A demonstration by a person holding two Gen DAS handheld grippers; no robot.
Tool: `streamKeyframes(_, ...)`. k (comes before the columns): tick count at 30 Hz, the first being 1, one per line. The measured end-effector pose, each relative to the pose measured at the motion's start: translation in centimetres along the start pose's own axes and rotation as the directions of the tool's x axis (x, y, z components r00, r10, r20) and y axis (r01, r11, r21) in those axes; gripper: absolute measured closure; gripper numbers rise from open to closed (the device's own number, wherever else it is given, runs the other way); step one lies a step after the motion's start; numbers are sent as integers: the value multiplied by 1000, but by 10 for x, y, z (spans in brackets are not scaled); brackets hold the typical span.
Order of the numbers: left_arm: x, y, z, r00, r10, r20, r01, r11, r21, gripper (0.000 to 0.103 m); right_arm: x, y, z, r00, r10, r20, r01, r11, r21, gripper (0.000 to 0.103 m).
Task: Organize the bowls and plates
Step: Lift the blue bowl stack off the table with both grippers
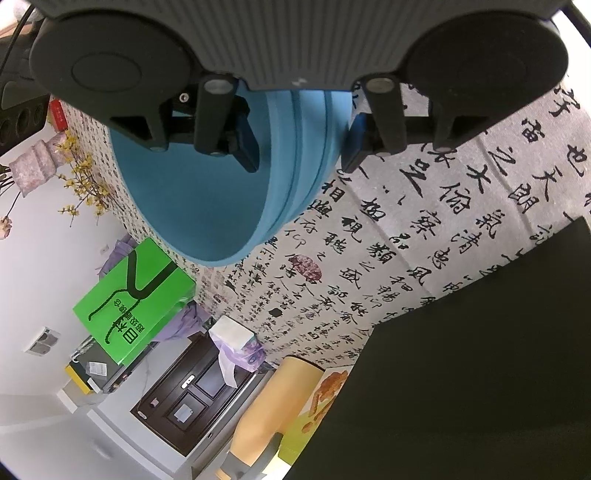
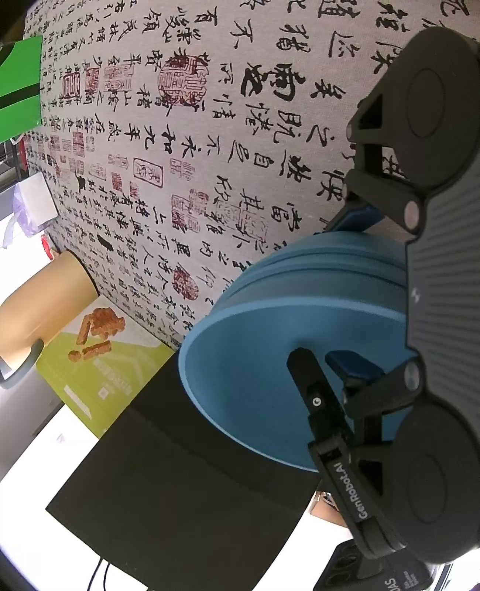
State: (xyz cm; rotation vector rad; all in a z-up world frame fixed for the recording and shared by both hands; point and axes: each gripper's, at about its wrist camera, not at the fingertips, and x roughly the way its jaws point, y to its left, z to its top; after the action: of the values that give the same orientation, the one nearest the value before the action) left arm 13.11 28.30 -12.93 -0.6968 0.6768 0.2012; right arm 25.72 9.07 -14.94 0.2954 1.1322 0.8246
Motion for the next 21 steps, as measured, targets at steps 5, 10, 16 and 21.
streamKeyframes(5,-3,-1,-2,1000,-1,4,1,1000,2,54,-3,1,-1,1000,4,2,-4,1000,-3,35)
streamKeyframes(10,-6,-3,-2,1000,-1,9,1,1000,5,55,-8,3,-2,1000,11,11,-11,1000,-4,35)
streamKeyframes(16,-11,-8,-3,1000,-3,16,3,1000,12,55,-16,3,-5,1000,18,22,-18,1000,-1,36)
streamKeyframes(21,-16,-12,-5,1000,-7,26,7,1000,18,55,-22,4,-6,999,23,31,-23,1000,-3,36)
